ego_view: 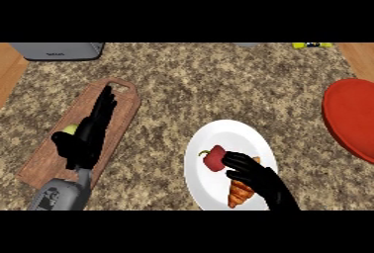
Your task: Pick the bell pepper from the plate and place it in the bowl
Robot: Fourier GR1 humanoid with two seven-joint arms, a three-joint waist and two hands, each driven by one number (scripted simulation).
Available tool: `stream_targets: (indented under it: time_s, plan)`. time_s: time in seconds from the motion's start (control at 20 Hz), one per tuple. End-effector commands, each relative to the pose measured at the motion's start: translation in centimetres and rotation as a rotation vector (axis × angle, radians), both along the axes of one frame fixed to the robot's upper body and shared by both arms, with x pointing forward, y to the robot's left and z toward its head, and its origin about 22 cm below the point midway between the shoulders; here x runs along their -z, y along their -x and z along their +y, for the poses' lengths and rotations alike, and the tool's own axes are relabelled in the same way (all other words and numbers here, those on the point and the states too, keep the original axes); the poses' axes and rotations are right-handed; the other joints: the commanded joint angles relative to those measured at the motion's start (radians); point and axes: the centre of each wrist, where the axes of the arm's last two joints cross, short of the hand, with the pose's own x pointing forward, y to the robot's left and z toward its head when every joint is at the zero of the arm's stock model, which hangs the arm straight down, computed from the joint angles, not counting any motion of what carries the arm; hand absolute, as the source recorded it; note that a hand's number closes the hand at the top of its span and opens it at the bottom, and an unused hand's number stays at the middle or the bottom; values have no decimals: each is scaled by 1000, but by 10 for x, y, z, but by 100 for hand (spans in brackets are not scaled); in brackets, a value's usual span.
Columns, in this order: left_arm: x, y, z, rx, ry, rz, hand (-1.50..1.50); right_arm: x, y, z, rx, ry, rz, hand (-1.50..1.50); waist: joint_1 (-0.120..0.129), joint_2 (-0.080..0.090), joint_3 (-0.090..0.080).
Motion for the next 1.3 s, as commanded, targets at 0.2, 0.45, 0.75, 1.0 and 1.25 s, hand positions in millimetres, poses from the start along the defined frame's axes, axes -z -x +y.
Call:
stream_targets:
  time_s: [0.2,0.45,0.75,1.0,1.25]
  plan:
    - [-15,-6,2,7,-7,-9,0,-53,11,3,204,155,-38,-150,7,-1,-2]
    - [9,8,-24,17,-4,4,0,-90,-6,3,187,311,117,-150,14,1,-2]
    - [2,6,-10,47,-10,8,0,-87,-1,27,211,506,258,-150,19,1,-2]
    - [3,-7,-1,24,-10,14,0,-75,-15,27,224,583,328,-150,12,3,-1]
    - [0,-8,-5,27,-13,3,0,-66,-16,10,172,579,332,-150,11,2,-1]
